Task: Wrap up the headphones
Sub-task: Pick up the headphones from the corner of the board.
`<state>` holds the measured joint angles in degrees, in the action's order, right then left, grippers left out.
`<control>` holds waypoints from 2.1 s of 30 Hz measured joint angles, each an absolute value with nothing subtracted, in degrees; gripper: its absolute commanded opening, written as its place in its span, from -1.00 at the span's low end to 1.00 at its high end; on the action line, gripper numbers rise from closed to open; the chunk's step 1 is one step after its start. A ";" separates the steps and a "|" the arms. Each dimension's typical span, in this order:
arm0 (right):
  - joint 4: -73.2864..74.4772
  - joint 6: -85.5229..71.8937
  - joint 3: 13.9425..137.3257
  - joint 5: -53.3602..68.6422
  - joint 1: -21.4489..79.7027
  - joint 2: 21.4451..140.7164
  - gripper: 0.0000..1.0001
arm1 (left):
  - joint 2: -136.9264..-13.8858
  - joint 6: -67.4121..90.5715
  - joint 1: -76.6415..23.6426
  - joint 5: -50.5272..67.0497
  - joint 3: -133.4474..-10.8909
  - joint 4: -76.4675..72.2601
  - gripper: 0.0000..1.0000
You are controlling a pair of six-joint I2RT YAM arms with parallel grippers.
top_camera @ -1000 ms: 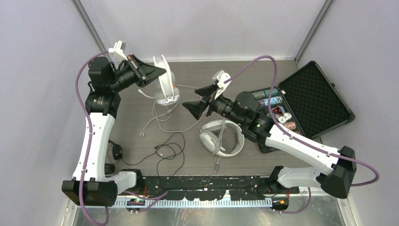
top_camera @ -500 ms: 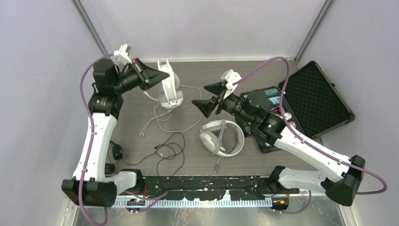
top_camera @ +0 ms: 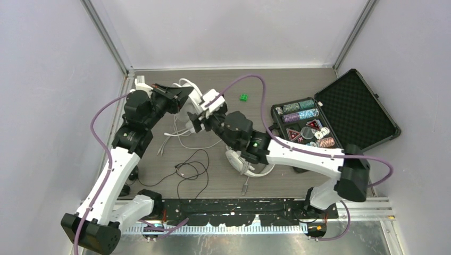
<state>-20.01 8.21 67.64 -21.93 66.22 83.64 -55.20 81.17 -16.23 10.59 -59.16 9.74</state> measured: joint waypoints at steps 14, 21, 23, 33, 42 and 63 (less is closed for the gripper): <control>-31.77 23.05 75.07 -46.24 66.81 97.49 -0.91 | -55.68 82.48 -22.92 0.80 -59.20 9.19 -0.49; -30.13 19.57 72.86 -41.91 65.39 95.68 -0.99 | -53.17 71.05 -23.46 -0.10 -62.30 13.78 0.37; -27.44 16.82 71.44 -38.06 64.51 93.12 -0.99 | -52.45 65.65 -23.77 0.60 -64.18 16.84 0.38; -3.95 7.22 70.48 -19.88 55.13 80.49 -0.99 | -56.05 27.46 -23.22 4.27 -87.99 36.71 0.38; 14.74 2.57 73.47 -7.66 54.63 80.34 -0.99 | -66.19 2.15 -25.61 15.31 -100.29 52.49 0.57; 15.51 -5.96 75.53 1.37 54.13 80.34 -0.99 | -71.42 -15.31 -30.41 13.67 -92.71 58.35 0.51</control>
